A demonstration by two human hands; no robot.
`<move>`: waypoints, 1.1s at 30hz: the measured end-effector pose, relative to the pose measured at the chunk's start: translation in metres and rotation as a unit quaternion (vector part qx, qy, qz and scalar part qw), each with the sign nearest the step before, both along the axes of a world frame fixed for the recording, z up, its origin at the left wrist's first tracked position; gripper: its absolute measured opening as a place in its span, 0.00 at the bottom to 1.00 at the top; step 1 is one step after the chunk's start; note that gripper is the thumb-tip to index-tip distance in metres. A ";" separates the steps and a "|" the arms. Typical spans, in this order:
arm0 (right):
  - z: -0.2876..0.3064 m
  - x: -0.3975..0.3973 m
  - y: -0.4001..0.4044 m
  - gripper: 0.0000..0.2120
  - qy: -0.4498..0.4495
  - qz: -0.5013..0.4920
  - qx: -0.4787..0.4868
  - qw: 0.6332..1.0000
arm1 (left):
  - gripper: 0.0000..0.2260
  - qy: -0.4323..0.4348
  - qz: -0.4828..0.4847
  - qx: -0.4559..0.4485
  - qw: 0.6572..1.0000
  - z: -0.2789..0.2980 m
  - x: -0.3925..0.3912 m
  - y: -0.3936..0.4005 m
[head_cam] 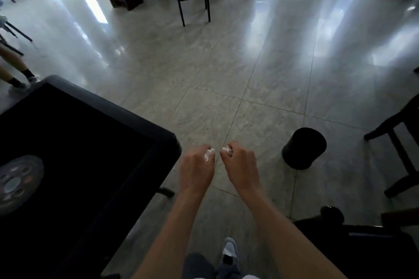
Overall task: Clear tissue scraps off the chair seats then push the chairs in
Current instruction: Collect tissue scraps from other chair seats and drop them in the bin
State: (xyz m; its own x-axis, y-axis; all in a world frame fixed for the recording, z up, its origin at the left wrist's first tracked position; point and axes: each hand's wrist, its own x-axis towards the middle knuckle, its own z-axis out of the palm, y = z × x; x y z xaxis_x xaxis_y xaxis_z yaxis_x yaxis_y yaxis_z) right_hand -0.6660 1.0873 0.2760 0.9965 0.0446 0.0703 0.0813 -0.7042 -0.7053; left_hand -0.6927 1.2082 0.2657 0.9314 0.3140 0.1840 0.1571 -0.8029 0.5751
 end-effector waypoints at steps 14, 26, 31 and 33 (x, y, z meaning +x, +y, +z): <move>-0.026 0.193 -0.067 0.10 0.016 -0.177 0.022 0.984 | 0.07 0.025 -0.175 -0.041 0.983 -0.025 0.233 -0.060; -0.029 0.317 -0.139 0.06 0.038 -0.321 0.012 0.946 | 0.08 0.059 -0.304 -0.071 0.948 -0.034 0.396 -0.143; -0.043 0.339 -0.194 0.06 0.040 -0.388 0.019 0.921 | 0.08 0.089 -0.358 -0.060 0.927 -0.046 0.432 -0.206; -0.050 0.346 -0.219 0.06 0.043 -0.410 0.019 0.911 | 0.08 0.106 -0.373 -0.072 0.919 -0.051 0.444 -0.234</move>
State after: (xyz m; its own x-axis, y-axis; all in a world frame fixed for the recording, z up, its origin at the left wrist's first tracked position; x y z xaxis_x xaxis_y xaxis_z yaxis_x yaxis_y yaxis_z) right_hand -0.3202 0.8686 0.2263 0.6951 -0.7186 -0.0238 -0.5186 -0.4781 -0.7089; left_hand -0.2490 0.9738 0.2150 0.9075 -0.4196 -0.0202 -0.2852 -0.6507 0.7038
